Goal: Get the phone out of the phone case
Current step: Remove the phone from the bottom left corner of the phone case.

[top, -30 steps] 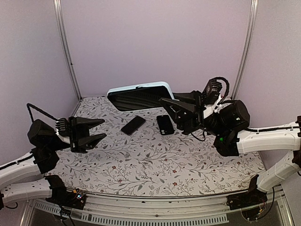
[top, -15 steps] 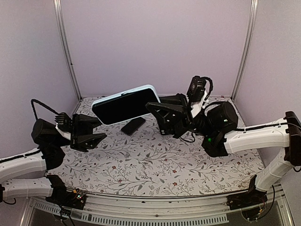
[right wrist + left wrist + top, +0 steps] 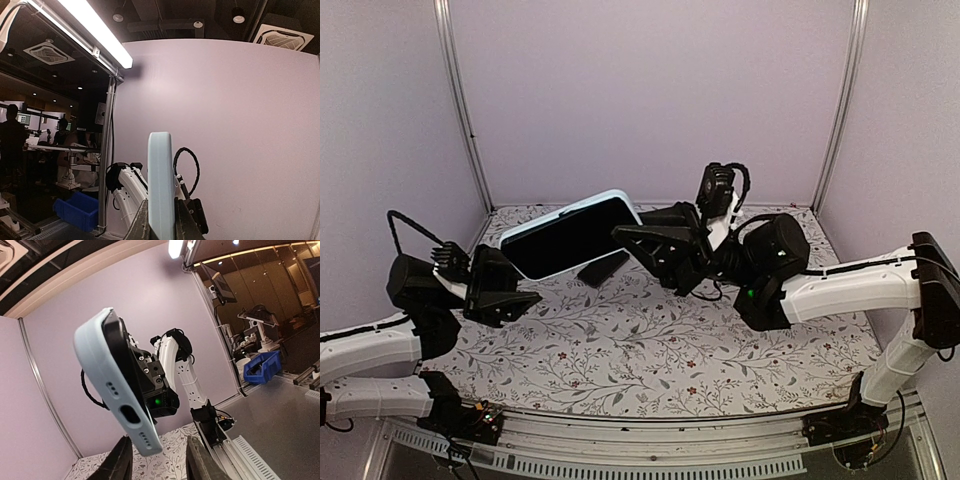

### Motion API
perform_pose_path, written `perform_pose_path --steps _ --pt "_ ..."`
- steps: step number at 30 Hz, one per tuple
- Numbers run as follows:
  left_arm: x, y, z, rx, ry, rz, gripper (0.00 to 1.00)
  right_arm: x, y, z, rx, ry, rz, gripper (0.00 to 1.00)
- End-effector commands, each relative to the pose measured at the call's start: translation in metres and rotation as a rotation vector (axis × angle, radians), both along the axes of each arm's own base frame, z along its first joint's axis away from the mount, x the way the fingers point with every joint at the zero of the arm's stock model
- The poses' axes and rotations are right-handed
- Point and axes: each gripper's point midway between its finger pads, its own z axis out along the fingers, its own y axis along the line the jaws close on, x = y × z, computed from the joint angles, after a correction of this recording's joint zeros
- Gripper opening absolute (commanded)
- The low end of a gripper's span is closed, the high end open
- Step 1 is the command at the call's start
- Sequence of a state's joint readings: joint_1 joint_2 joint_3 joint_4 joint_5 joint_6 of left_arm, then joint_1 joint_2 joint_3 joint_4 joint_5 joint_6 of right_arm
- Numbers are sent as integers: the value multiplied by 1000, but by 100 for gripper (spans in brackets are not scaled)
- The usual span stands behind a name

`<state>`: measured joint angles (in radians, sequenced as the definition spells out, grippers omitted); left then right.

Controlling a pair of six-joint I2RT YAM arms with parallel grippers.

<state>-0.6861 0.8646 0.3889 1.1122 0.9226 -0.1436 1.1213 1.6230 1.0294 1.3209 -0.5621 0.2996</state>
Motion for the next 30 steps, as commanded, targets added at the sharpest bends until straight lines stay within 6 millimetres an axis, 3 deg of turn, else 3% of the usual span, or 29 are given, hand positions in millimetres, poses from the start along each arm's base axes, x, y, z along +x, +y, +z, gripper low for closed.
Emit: perform_pose_path --steps 1,14,30 --pt "-2 3 6 -17 -10 -7 38 -9 -6 22 73 -25 23 0" --pt "-8 3 1 10 -57 -15 15 -7 -4 20 78 15 28 0" --pt "-19 9 -2 18 -135 -7 14 9 4 13 15 221 76 0"
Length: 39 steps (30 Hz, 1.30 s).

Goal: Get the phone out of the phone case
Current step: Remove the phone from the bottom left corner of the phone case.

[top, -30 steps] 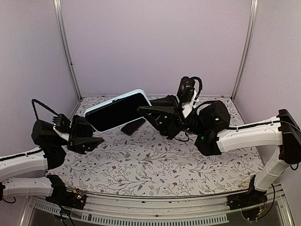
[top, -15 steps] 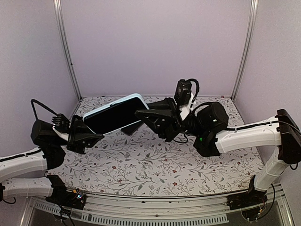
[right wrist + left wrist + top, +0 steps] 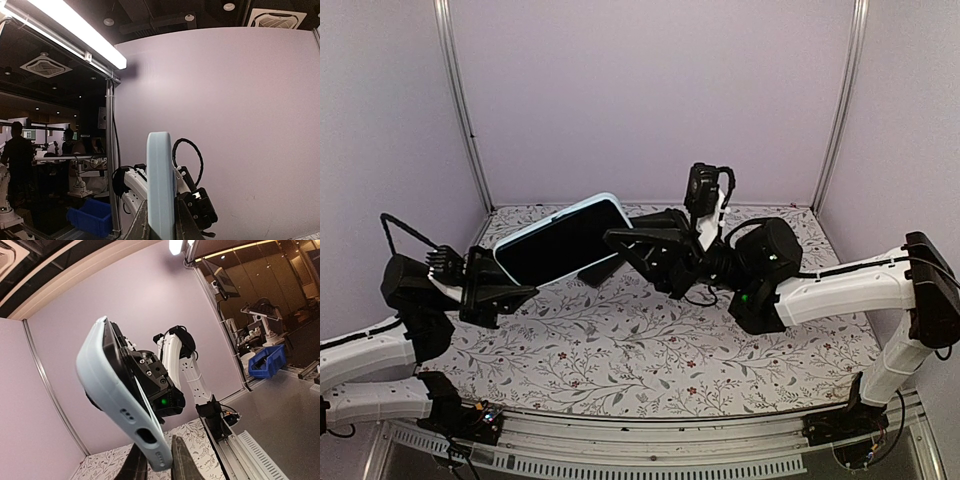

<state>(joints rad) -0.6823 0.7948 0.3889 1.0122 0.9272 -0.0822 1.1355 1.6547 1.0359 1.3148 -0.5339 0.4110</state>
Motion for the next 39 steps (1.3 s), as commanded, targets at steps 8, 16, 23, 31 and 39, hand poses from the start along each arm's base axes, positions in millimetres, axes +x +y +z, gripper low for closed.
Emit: perform_pose_path --steps 8,16,23,31,39 --pt "-27 9 -5 11 -137 -66 14 10 -6 13 4 217 79 0" --pt "-33 9 -8 32 -143 -100 17 18 1 4 -74 320 93 0" --pt "-35 9 -8 40 -142 -109 17 22 5 -3 -119 392 119 0" --pt "-37 10 -9 44 -143 -117 18 38 13 -25 -206 533 178 0" --pt "-37 9 -10 53 -143 -118 18 40 18 -37 -259 603 203 0"
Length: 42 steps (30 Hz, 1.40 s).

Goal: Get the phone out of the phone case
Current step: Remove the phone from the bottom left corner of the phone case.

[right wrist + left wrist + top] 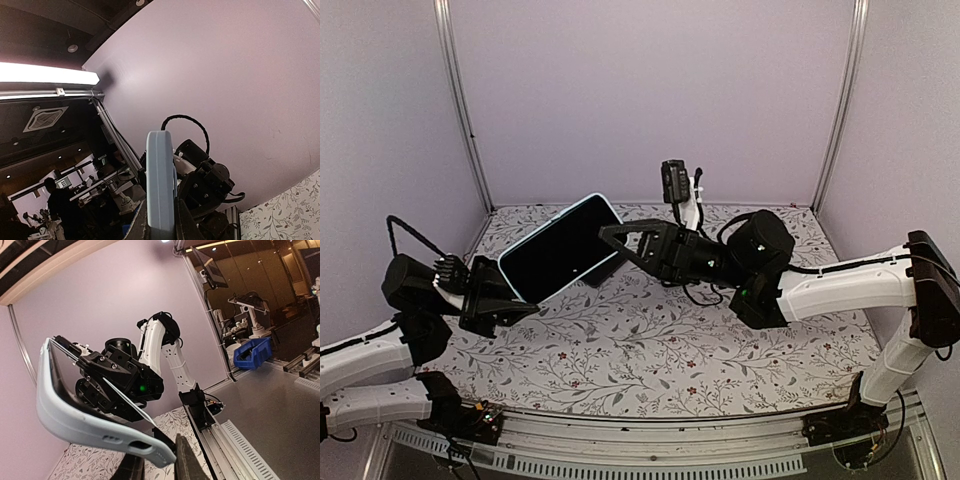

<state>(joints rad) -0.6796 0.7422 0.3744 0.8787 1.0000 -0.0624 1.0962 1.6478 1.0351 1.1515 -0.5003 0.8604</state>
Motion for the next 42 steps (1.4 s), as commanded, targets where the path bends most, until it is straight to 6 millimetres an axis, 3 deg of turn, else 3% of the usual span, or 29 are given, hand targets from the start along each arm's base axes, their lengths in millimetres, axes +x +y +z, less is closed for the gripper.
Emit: perform_pose_path --steps 1,12,25,32,42 --pt "-27 9 9 -38 -168 -73 18 9 7 -13 -75 140 51 0" --pt "-27 8 6 -21 -180 -71 18 9 12 -21 -126 196 118 0" --pt "-19 5 6 -16 -171 -35 18 3 7 -18 -148 189 141 0" --pt "-11 4 9 -29 -153 11 29 0 6 -14 -140 148 139 0" --pt "0 8 16 -75 -150 102 33 -5 3 -10 -132 99 146 0"
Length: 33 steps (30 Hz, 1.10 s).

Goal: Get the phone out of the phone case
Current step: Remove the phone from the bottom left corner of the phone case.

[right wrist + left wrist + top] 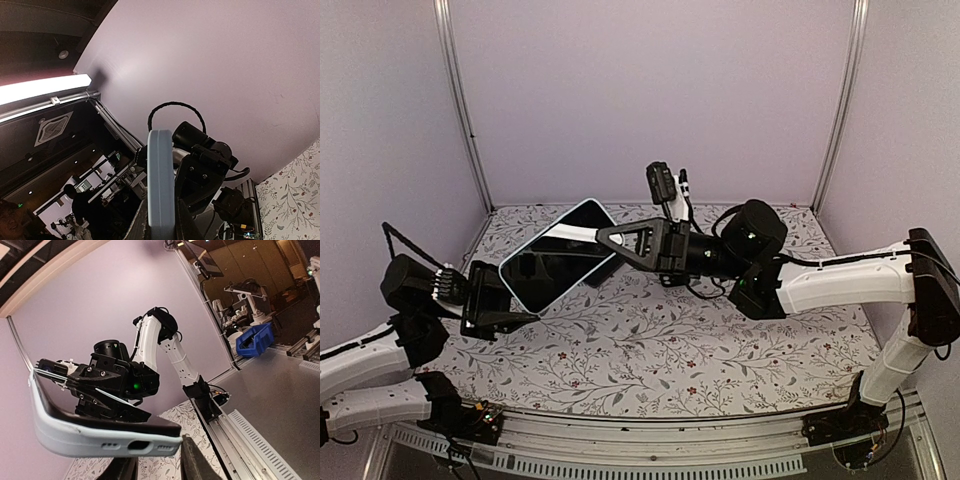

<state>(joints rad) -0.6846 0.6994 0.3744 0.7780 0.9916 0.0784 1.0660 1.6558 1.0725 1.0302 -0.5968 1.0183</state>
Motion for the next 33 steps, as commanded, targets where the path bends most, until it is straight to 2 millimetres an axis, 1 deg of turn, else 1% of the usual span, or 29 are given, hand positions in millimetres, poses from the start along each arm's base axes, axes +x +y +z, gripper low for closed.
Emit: perform_pose_path --steps 1,2,4,8,12,19,26,31,33 --pt "0 7 21 -84 -68 53 37 -9 -6 6 -6 -50 24 0" --pt "-2 7 19 -80 -75 43 41 -9 -8 8 -3 -53 20 0" --pt "-5 7 17 -71 -79 30 45 -9 -8 10 0 -64 14 0" --pt "-6 6 14 -57 -75 11 49 -9 -9 14 5 -81 1 0" --pt "-6 5 14 -52 -62 4 49 -10 -8 15 4 -96 7 0" --pt "-5 4 12 -49 -54 7 48 -13 -6 9 -8 -116 24 0" --pt "-4 3 11 -44 -50 7 48 -16 -5 9 -3 -139 39 0" --pt "-2 3 11 -43 -43 14 46 -21 -5 6 -1 -146 60 0" --pt "0 2 11 -44 -39 24 44 -23 -6 7 4 -155 71 0"
